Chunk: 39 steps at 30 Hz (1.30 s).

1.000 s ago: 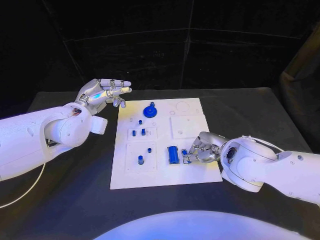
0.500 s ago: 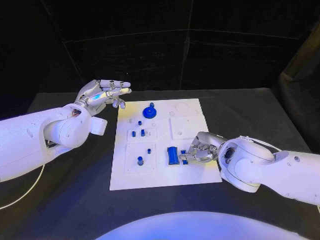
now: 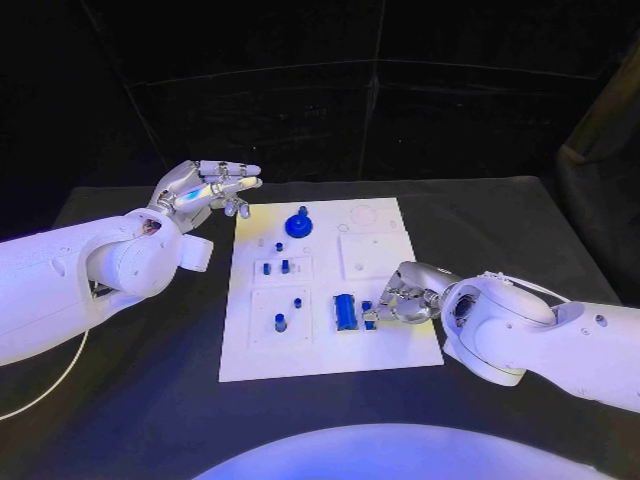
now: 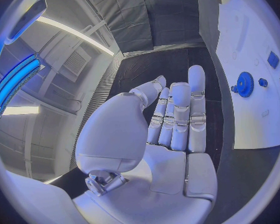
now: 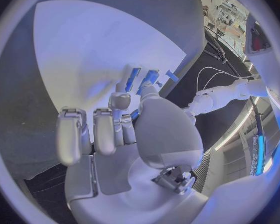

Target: Assemble the parts on the task board

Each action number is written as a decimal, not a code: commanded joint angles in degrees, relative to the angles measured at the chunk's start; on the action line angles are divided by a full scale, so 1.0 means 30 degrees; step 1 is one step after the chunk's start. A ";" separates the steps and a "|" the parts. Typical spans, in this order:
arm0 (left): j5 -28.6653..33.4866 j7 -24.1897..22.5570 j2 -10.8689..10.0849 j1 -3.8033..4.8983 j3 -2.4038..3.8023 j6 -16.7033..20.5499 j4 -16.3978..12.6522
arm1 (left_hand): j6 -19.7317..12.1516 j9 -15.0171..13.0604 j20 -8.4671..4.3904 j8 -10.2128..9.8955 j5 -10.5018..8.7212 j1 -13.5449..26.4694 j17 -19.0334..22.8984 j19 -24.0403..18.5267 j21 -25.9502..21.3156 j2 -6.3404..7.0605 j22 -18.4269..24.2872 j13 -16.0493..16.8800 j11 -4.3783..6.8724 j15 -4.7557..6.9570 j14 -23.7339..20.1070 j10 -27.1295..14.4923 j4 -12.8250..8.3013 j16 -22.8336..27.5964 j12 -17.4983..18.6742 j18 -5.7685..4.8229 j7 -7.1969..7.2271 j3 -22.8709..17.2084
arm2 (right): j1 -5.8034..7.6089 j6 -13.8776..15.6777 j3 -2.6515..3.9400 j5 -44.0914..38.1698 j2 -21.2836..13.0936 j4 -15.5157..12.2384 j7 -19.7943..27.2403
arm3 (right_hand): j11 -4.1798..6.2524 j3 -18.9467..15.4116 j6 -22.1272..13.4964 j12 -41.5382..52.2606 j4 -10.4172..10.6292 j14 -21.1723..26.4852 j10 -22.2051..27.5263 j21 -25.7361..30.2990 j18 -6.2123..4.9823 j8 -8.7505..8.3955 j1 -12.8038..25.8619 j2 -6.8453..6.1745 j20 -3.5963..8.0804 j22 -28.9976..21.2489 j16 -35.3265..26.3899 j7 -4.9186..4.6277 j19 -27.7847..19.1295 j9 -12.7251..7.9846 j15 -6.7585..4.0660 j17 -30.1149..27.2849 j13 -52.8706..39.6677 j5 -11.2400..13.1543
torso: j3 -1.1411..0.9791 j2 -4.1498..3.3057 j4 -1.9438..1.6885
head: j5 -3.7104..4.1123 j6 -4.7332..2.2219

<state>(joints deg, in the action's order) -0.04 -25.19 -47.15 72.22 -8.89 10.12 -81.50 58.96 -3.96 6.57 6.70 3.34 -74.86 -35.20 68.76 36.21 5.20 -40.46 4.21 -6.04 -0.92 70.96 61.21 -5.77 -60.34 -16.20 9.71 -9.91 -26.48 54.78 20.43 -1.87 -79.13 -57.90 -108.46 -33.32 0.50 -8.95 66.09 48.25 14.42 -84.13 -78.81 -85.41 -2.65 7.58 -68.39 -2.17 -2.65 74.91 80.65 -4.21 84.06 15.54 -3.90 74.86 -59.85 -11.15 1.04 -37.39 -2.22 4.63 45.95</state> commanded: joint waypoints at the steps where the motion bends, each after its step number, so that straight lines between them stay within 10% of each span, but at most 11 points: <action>1: 0.0057 -0.0109 0.0011 0.0030 0.0017 -0.0228 0.0044 | -0.0093 0.0027 0.0010 0.0086 -0.0066 -0.0134 0.0111 -0.0105 -0.0136 -0.0098 0.0032 -0.0034 -0.0007 -0.0024 -0.0164 -0.0165 -0.0148 0.0118 -0.0105 0.0259 -0.0105 -0.0001 | 0.0029 0.1296 0.0009 0.1207 -0.0333 -0.0051 0.2426 | -0.0194 -0.0283 -0.0425 -0.1287 0.0034 -0.0825 0.0607 0.0582 0.0092 -0.0254 -0.0308 -0.0093 -0.0024 0.2366 -0.0624 -0.0114 -0.0203 -0.0027 0.0067 -0.0763 0.0858 0.0081 | 0.0012 0.0061 0.0020 | 0.0029 -0.0112; 8: 0.0502 -0.0298 0.0208 0.0014 0.0015 -0.0454 0.0377 | -0.0194 0.0031 0.0104 0.0132 -0.0077 0.0404 0.1513 -0.0532 -0.0543 0.0043 0.0270 -0.0073 -0.0029 -0.0145 -0.1125 -0.0341 0.0141 0.1139 -0.0169 0.0247 -0.0083 0.0449 | 0.0801 0.2384 0.0029 0.9639 -0.0639 0.1512 1.0762 | -0.0820 -0.0060 -0.1963 -0.7002 -0.0955 0.1651 0.3599 0.6343 -0.1566 -0.1029 -0.3137 0.0600 -0.0474 -0.3978 -0.7503 -0.0797 -0.5286 -0.0338 0.0574 -0.8830 0.4928 -0.0252 | 0.0109 0.0392 -0.0014 | 0.0195 -0.0546; 10: 0.0787 -0.0370 0.0311 -0.0001 0.0014 -0.0507 0.0557 | -0.0296 0.0040 0.0250 0.0147 -0.0150 0.0656 0.2277 -0.1722 -0.1573 0.0150 0.0846 -0.0127 -0.0091 -0.0266 -0.2504 -0.0490 0.0316 0.2691 -0.0096 0.0219 -0.0063 0.0809 | 0.1202 0.1953 0.0031 1.2706 -0.0387 0.2467 1.3058 | -0.1418 0.0156 -0.2424 -0.9495 -0.1314 0.4250 0.5452 1.1653 -0.2496 -0.1245 -0.4250 0.0988 -0.0877 -0.8990 -1.2562 -0.1268 -0.9424 -0.0527 0.1140 -1.3097 0.6852 -0.0093 | 0.0158 0.0572 -0.0027 | 0.0221 -0.0660; 13: 0.1226 -0.0490 0.0559 -0.0036 0.0014 -0.0541 0.0949 | -0.0491 0.0054 0.0712 0.0094 -0.0153 0.1012 0.4055 -0.4033 -0.3872 0.0237 0.2282 -0.0185 -0.0306 -0.0708 -0.4418 -0.0505 0.0662 0.6302 0.0216 0.0083 -0.0053 0.1346 | 0.1639 0.1237 0.0035 1.6110 0.0266 0.4035 1.5382 | -0.2294 0.0271 -0.3112 -1.2001 -0.1813 0.7121 0.6542 1.5210 -0.2235 -0.1292 -0.5452 0.1172 -0.1723 -1.1161 -1.6905 -0.1874 -1.1575 -0.0963 0.2270 -1.5283 0.9474 0.0547 | 0.0240 0.0860 -0.0017 | 0.0373 -0.1103; 21: 0.2664 -0.1034 0.1728 -0.0269 0.0013 -0.0078 0.2747 | -0.0784 0.0068 0.2667 -0.0487 -0.0090 0.0660 0.7743 -0.8343 -0.9140 -0.0124 0.6429 -0.0208 -0.1061 -0.2294 -0.5886 -0.0653 0.1021 1.3668 0.2322 0.0243 0.0067 0.2429 | 0.2199 -0.0857 0.0313 2.1649 0.3718 0.9859 1.8988 | -0.3077 0.0078 -0.3748 -1.4866 -0.3227 0.7777 0.5819 2.2072 -0.2570 -0.1328 -0.5870 0.1850 -0.3602 -1.6373 -2.3939 -0.1818 -1.2078 -0.2650 0.3498 -2.0850 1.5939 0.1229 | 0.0270 0.1483 0.0273 | 0.0348 -0.2189; 29: 0.3339 -0.1498 0.2965 -0.0645 0.0023 0.0722 0.4678 | -0.0756 0.0071 0.2954 -0.0946 -0.0086 0.0294 0.9054 -0.7967 -0.9814 -0.0511 0.7823 -0.0208 -0.1388 -0.2554 -0.5221 -0.0743 0.1095 1.5986 0.3544 0.0325 0.0302 0.3348 | 0.2272 -0.1943 0.0523 2.2896 0.5862 1.3157 1.9892 | -0.2935 -0.0121 -0.3452 -1.4841 -0.4768 0.5580 0.5269 2.4746 -0.2632 -0.1316 -0.4956 0.2566 -0.3369 -1.9240 -2.5629 -0.2065 -0.9393 -0.3825 0.3372 -2.3380 1.8744 0.1178 | 0.0128 0.1865 0.0157 | 0.0292 -0.2901; 30: 0.2460 -0.0747 0.2867 -0.0657 0.0000 0.0194 0.4473 | -0.6422 0.1320 0.1423 -0.2235 -0.1112 0.7696 0.9833 -1.2538 -1.0455 -0.1735 0.9497 -0.1403 -0.0257 -0.1691 -1.0832 -0.6646 0.1924 1.7181 0.4048 -0.0976 0.1138 0.4919 | 0.2225 -0.0765 0.0505 2.1198 0.5753 1.2900 1.8420 | -0.2080 0.0818 -0.9047 -1.6085 -0.4805 1.2390 1.1669 2.5812 -0.1513 -0.2525 0.3258 0.0722 -0.2117 -2.0890 -2.6882 -0.0950 -1.5070 -0.5181 0.2757 -2.4953 1.9951 0.1897 | 0.0207 0.1701 0.0227 | 0.0346 -0.2699; 33: 0.2419 -0.0760 0.2832 -0.0714 0.0049 0.0380 0.4351 | -0.7385 0.1320 0.1150 -0.2235 -0.1112 0.8890 1.0034 -1.3186 -1.0582 -0.1735 0.9865 -0.1403 -0.0179 -0.1554 -1.1642 -0.7649 0.1924 1.7499 0.5399 -0.0974 0.1343 0.5292 | 0.2216 -0.0578 0.0507 2.1310 0.5723 1.2755 1.8477 | -0.1965 0.0919 -0.9787 -1.6085 -0.4805 1.3179 1.2417 2.6072 -0.1512 -0.2525 0.4574 0.0722 -0.1893 -2.1270 -2.6882 -0.0886 -1.5658 -0.5181 0.2648 -2.4953 1.9951 0.2021 | 0.0179 0.1719 0.0253 | 0.0252 -0.2756; 34: 0.2389 -0.0770 0.2807 -0.0755 0.0086 0.0518 0.4260 | -0.7730 0.1320 0.1059 -0.2235 -0.1112 0.9357 1.0086 -1.3462 -1.0649 -0.1735 0.9968 -0.1403 -0.0116 -0.1497 -1.1987 -0.8009 0.1924 1.7589 0.5399 -0.0976 0.1391 0.5383 | 0.2209 -0.0440 0.0509 2.1392 0.5702 1.2647 1.8518 | -0.1892 0.0995 -1.0297 -1.6085 -0.4805 1.3801 1.2999 2.6172 -0.1510 -0.2525 0.5345 0.0722 -0.1776 -2.1431 -2.6882 -0.0791 -1.6174 -0.5181 0.1298 -2.4953 1.9951 0.2092 | 0.0159 0.1733 0.0271 | 0.0183 -0.2799; 38: 0.2149 -0.0847 0.2607 -0.1084 0.0376 0.1608 0.3547 | -0.9750 0.1320 0.0511 -0.2235 -0.1112 1.1998 1.0368 -1.5059 -1.2069 -0.1735 1.0564 -0.1403 0.0246 -0.1190 -1.3963 -1.0105 0.1924 1.8013 0.5399 -0.1281 0.1717 0.5963 | 0.2155 0.0650 0.0524 2.2044 0.5532 1.1800 1.8848 | -0.1597 0.1349 -1.2294 -1.6085 -0.4805 1.6231 1.5265 2.6568 -0.1182 -0.2525 0.8312 0.0722 -0.1322 -2.2035 -2.6882 -0.0431 -1.8194 -0.5181 0.1298 -2.4953 1.9951 0.2373 | 0.0000 0.1839 0.0420 | -0.0362 -0.3133; 39: 0.2075 -0.0871 0.2544 -0.1186 0.0466 0.1947 0.3326 | -1.0042 0.1320 0.0432 -0.2235 -0.1112 1.2380 1.1735 -1.5292 -1.2069 -0.1735 1.0652 -0.1403 0.0298 -0.1146 -1.4248 -1.0412 0.1924 1.8073 0.5399 -0.1282 0.1764 0.6053 | 0.2138 0.0989 0.0529 2.2247 0.5480 1.1536 1.8950 | -0.1555 0.1392 -1.2582 -1.6085 -0.4805 1.6581 1.5588 2.6623 -0.1166 -0.2525 0.8737 0.0722 -0.1255 -2.2123 -2.6882 -0.0378 -1.8483 -0.5181 0.1298 -2.4953 1.9951 0.3715 | -0.0050 0.1872 0.0466 | -0.0532 -0.3237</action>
<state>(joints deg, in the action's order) 7.25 -27.32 -39.43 68.72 -7.64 12.50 -70.83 39.00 -0.88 10.63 0.93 0.82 -51.00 -5.22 30.95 3.22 0.79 -11.51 0.83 -6.96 -5.90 38.14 40.54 -0.57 -8.27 -1.30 8.26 -6.24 -11.25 61.12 19.65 -0.37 -14.44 -41.38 -72.98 22.22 -5.64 -6.48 38.33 1.08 0.00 -46.51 -43.32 -7.50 -7.97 1.07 -57.03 1.34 -8.69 11.55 1.07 -7.21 38.67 0.90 2.18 1.01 -0.82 -4.92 1.30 -32.06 -1.26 3.97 36.80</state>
